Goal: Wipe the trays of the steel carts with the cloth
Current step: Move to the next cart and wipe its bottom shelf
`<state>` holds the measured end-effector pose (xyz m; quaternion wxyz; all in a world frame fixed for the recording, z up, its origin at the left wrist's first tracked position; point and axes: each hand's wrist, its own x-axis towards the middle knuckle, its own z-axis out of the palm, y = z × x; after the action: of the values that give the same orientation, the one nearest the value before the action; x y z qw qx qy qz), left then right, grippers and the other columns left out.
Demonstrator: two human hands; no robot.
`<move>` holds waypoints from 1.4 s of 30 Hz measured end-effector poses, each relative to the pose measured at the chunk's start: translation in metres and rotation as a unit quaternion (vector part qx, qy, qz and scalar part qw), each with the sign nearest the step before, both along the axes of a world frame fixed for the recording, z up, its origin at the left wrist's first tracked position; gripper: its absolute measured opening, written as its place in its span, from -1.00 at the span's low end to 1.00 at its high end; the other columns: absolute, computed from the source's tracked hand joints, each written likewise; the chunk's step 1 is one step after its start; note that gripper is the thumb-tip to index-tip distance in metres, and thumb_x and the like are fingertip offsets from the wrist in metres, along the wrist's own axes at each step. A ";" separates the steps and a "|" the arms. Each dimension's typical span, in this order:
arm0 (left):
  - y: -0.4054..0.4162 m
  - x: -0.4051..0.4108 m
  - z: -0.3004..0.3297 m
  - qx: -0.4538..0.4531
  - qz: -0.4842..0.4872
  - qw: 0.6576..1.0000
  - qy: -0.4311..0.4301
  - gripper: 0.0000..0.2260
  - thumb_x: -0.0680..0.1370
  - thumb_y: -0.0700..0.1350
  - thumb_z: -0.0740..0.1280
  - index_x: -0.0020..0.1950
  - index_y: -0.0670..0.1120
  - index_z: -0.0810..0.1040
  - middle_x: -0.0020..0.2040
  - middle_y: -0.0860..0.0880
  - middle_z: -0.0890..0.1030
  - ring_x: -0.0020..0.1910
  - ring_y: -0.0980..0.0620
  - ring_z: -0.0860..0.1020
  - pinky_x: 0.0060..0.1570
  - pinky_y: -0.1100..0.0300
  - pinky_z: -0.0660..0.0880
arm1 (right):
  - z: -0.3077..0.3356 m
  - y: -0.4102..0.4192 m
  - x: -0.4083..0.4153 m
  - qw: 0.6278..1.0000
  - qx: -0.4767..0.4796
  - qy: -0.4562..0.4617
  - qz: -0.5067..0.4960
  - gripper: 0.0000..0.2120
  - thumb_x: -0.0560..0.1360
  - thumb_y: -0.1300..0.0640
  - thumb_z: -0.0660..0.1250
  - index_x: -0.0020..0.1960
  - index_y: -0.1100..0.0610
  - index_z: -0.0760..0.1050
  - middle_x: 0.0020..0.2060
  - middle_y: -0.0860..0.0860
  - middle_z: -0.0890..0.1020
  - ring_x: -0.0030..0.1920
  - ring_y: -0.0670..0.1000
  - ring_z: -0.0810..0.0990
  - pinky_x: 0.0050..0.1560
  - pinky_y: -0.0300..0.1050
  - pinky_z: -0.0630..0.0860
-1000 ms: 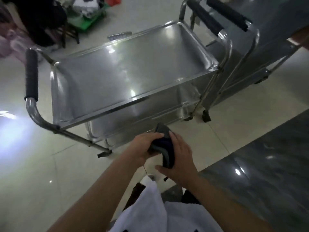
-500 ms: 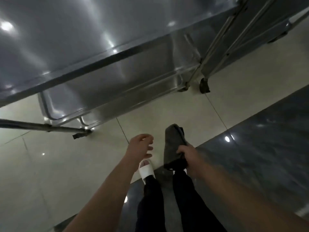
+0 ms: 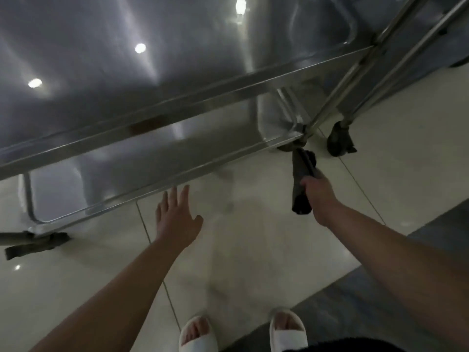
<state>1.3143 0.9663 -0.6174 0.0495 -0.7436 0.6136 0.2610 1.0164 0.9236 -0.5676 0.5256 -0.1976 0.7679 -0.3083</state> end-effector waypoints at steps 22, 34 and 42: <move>-0.037 0.141 -0.113 -0.042 0.050 0.989 -0.133 0.14 0.40 0.18 0.47 0.57 0.06 -0.41 0.61 -0.03 -0.32 0.59 -0.16 -0.26 0.54 -0.09 -0.18 | -0.142 -0.222 0.027 0.844 -0.030 0.417 0.336 -0.43 0.66 -0.11 -0.02 0.63 -0.09 -0.06 0.63 0.02 -0.11 0.61 0.13 -0.19 0.54 0.27 -0.23; -0.035 0.138 -0.128 -0.049 0.055 0.985 -0.155 0.17 0.39 0.23 0.46 0.54 0.01 -0.46 0.59 -0.09 -0.38 0.56 -0.19 -0.34 0.53 -0.15 -0.25 | -0.160 -0.137 0.297 0.539 -0.267 0.372 0.707 -0.44 0.67 -0.12 0.03 0.62 -0.19 -0.08 0.63 -0.06 -0.12 0.61 0.04 -0.23 0.53 0.20 -0.33; -0.030 0.138 -0.132 -0.096 0.063 0.983 -0.142 0.12 0.39 0.27 0.44 0.60 0.05 -0.34 0.62 -0.06 -0.30 0.58 -0.15 -0.30 0.52 -0.09 -0.25 | -0.164 -0.179 0.154 0.581 -0.294 0.418 0.633 -0.37 0.55 -0.21 0.14 0.59 -0.21 0.09 0.62 -0.08 0.09 0.61 0.01 0.01 0.54 0.06 -0.09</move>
<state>1.4526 0.9361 -0.7497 0.0482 -0.8118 0.5741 0.0949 1.1702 0.7446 -0.7311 0.1219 -0.8845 0.4503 0.0100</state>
